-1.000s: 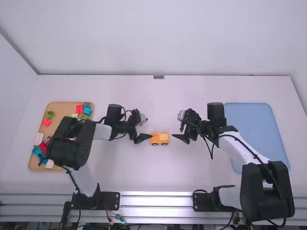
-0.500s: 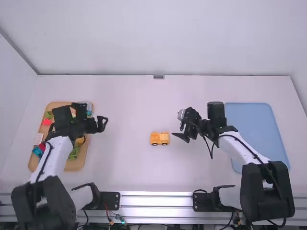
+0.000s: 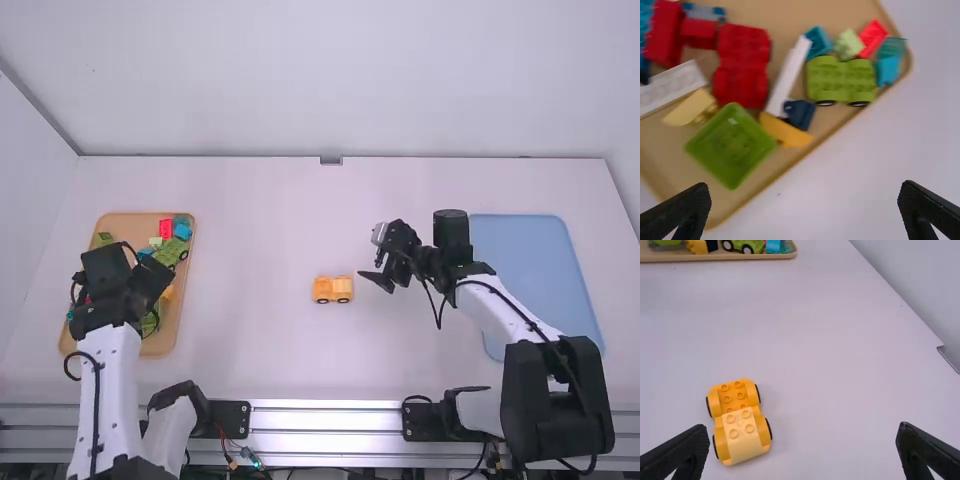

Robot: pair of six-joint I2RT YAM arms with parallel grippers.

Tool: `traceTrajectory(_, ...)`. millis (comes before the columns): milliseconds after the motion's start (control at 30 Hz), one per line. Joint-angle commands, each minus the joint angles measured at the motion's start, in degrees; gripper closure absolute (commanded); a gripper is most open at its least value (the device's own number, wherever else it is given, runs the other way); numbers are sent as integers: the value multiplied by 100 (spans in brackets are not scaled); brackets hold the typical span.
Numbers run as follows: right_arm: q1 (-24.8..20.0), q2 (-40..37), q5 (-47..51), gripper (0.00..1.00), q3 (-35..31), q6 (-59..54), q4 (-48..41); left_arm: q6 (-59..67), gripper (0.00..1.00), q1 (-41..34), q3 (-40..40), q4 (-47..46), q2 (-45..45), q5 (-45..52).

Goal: Assemble lego blocks to make yellow taxi

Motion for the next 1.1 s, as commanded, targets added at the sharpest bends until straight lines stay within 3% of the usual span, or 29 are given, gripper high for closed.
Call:
traceTrajectory(0,4,-15,144,2,-37,293,68,-164,1,385,339,-254,184,-417)
traceTrajectory(267,4,-15,186,1,-37,374,544,992,1,1773,1139,-697,1838,-4)
traceTrajectory(367,2,-15,278,2,-37,627,866,1099,1,2146,1403,-625,2660,-481)
traceTrajectory(467,-4,-15,476,2,-37,807,1119,1167,1,2306,1530,-702,3217,-1071)
traceTrajectory(533,-4,-15,511,2,-37,846,1235,1727,1,2312,1598,-686,3493,-981)
traceTrajectory(633,-4,-15,505,2,-37,852,1410,3593,1,2262,1670,-271,4017,-118)
traceTrajectory(800,-4,-15,560,2,-37,885,1561,4264,0,2308,1668,20,4369,15)
traceTrajectory(867,-4,-15,708,2,-35,960,1617,4496,7,2271,1663,92,4444,68)
traceTrajectory(967,2,-15,787,2,-35,933,1626,4848,34,2299,1631,76,4441,332)
traceTrajectory(1067,4,-15,785,2,-35,935,1648,4843,37,2308,1606,39,4441,448)
